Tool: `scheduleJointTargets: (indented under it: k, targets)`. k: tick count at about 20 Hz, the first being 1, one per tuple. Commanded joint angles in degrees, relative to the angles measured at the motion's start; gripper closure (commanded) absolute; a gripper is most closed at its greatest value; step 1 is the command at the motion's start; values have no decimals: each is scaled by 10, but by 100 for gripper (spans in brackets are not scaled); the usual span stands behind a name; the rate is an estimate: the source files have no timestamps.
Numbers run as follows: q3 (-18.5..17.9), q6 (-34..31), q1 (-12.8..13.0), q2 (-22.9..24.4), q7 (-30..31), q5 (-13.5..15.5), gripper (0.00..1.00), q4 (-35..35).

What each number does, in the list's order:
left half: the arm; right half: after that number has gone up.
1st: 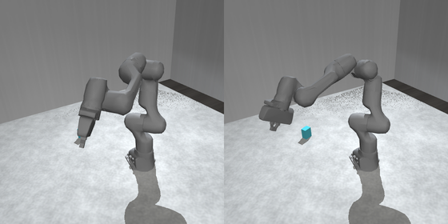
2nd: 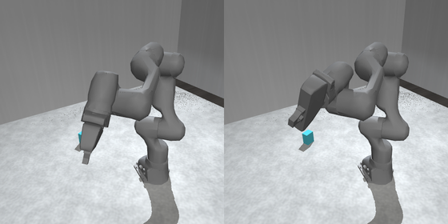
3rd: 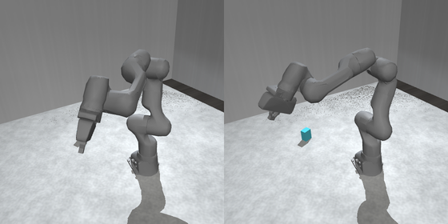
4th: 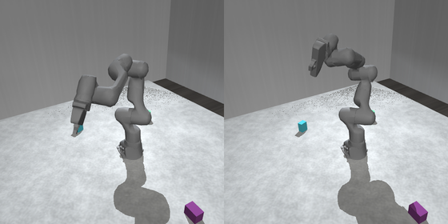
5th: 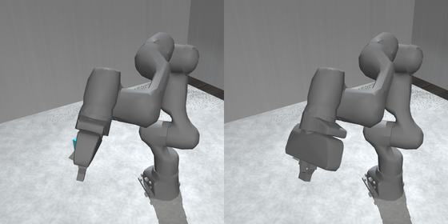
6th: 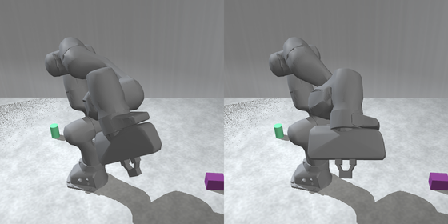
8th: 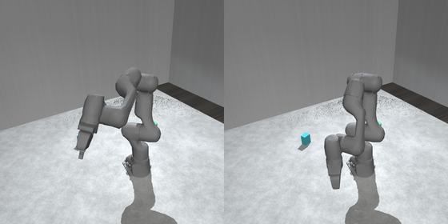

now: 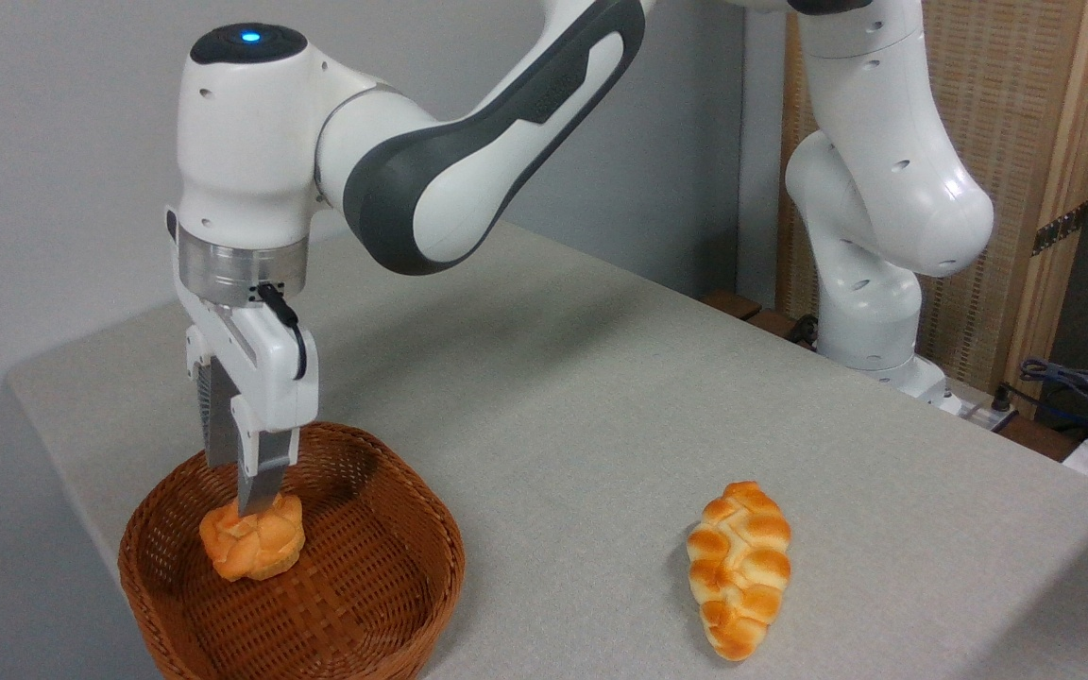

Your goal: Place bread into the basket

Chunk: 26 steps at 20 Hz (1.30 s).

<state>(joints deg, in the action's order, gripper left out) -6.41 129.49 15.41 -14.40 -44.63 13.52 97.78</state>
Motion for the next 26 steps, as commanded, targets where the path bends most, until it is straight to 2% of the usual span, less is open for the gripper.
scheduleJointTargets:
  k: [1,3,5,7,9,12,14,18,26]
  targets:
    - [38,-14,-42,39,9,2,0,0]
    - [79,-63,-78,57,12,0,0,-1]
    - [87,-135,-91,83,14,-17,0,-1]
    - [86,-205,-91,114,15,-55,0,-1]
    - [86,-259,-91,138,31,-105,0,-1]
    - [86,-304,-91,155,115,-154,0,-2]
    - [81,-316,-91,155,134,-156,0,-18]
    - [52,-338,-91,148,128,-153,0,-53]
    - [52,-360,-91,149,127,-149,0,-54]
